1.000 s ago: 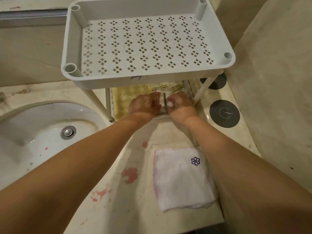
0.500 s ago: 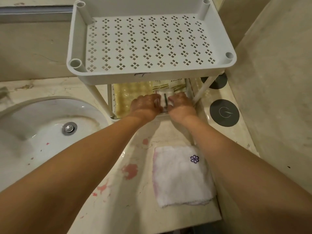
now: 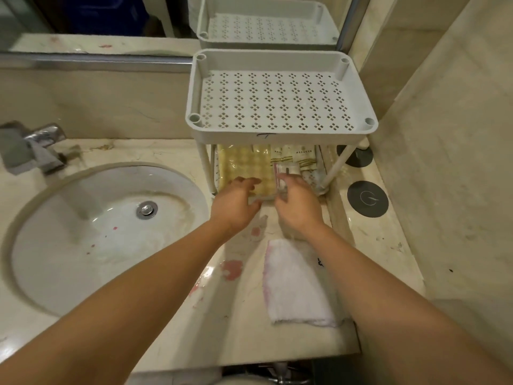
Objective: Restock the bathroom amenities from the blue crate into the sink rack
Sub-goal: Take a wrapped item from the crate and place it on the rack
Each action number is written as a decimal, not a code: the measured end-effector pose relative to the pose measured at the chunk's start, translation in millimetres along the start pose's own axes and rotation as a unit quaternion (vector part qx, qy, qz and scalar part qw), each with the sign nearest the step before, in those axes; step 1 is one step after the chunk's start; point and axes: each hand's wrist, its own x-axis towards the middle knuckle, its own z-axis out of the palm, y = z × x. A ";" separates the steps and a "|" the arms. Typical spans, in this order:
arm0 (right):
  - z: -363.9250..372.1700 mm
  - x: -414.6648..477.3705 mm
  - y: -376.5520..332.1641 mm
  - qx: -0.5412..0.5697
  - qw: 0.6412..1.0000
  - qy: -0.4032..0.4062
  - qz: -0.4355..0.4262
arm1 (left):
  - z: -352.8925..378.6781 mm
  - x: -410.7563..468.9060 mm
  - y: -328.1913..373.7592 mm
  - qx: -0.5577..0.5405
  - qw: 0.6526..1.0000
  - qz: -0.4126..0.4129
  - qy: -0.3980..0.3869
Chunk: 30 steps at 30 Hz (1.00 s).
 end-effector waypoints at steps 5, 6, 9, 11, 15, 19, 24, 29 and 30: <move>12.2 -22.0 -29.4 -0.041 0.997 -0.020 -0.058 | -15.4 -42.7 -18.1 0.015 1.000 -0.023 0.008; 16.0 -25.7 -35.5 -0.051 0.996 -0.033 -0.062 | -18.9 -50.7 -23.2 0.024 0.999 -0.029 0.009; 28.4 -34.2 -54.3 -0.092 0.990 -0.068 -0.086 | -31.3 -72.2 -40.6 0.052 0.997 -0.056 0.015; 36.5 -38.4 -67.4 -0.114 0.984 -0.085 -0.108 | -41.4 -84.4 -52.6 0.066 0.994 -0.083 0.015; 52.8 -45.3 -95.5 -0.134 0.972 -0.116 -0.152 | -61.6 -112.2 -77.5 0.072 0.988 -0.136 0.034; 70.4 -53.3 -129.0 -0.163 0.953 -0.141 -0.213 | -80.5 -146.3 -100.3 0.092 0.977 -0.179 0.065; 95.9 -71.1 -179.6 -0.194 0.923 -0.170 -0.285 | -104.7 -195.5 -129.3 0.104 0.961 -0.240 0.095; 122.5 -98.0 -226.7 -0.204 0.895 -0.191 -0.349 | -125.8 -249.8 -157.1 0.099 0.943 -0.291 0.124; 127.4 -104.4 -236.0 -0.207 0.888 -0.196 -0.360 | -129.6 -261.4 -162.2 0.100 0.940 -0.301 0.128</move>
